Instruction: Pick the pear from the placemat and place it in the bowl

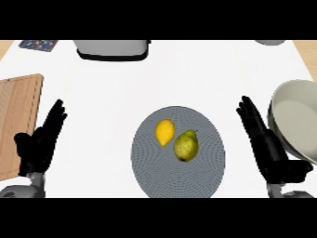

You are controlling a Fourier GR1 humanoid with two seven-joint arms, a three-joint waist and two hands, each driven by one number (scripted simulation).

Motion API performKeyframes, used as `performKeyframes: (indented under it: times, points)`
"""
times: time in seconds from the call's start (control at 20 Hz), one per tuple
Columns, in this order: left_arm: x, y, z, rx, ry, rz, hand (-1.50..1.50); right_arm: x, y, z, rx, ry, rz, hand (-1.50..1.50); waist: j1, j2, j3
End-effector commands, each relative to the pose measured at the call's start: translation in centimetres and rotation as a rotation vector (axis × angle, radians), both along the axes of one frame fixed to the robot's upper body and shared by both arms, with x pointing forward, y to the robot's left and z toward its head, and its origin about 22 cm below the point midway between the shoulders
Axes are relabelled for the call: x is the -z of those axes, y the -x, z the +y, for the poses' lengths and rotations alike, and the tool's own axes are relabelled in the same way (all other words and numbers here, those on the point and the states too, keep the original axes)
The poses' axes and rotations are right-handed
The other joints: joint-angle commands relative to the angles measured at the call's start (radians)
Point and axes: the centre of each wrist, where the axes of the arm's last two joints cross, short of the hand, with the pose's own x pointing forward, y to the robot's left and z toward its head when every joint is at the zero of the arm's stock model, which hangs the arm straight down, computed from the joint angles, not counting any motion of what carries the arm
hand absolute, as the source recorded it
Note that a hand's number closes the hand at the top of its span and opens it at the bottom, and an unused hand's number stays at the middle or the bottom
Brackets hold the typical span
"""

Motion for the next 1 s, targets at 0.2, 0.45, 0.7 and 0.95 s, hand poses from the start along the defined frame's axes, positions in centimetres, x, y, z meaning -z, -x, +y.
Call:
performKeyframes:
  times: [0.2, 0.45, 0.7, 0.95]
  points:
    - [-5.1, -2.2, 2.6, -0.062, -0.09, -0.186, 0.0, -9.4, -3.8, -0.2, 0.168, 0.213, -0.225, 1.5, -0.015, -0.005, 0.018]
    - [-4.6, -1.5, 3.0, -0.087, -0.082, -0.143, 0.0, -0.9, -0.2, -7.1, 0.525, 0.596, 0.278, -1.5, -0.084, -0.018, 0.005]
    - [-5.8, -1.7, 3.4, -0.071, -0.081, -0.148, 0.0, -0.6, 3.5, 0.6, 0.476, 0.636, 0.21, -1.5, -0.053, -0.019, 0.009]
    - [-6.9, -2.6, 3.2, -0.087, -0.067, -0.145, 0.0, -2.7, 5.6, 3.9, 0.537, 0.688, 0.272, -1.5, -0.061, -0.015, 0.011]
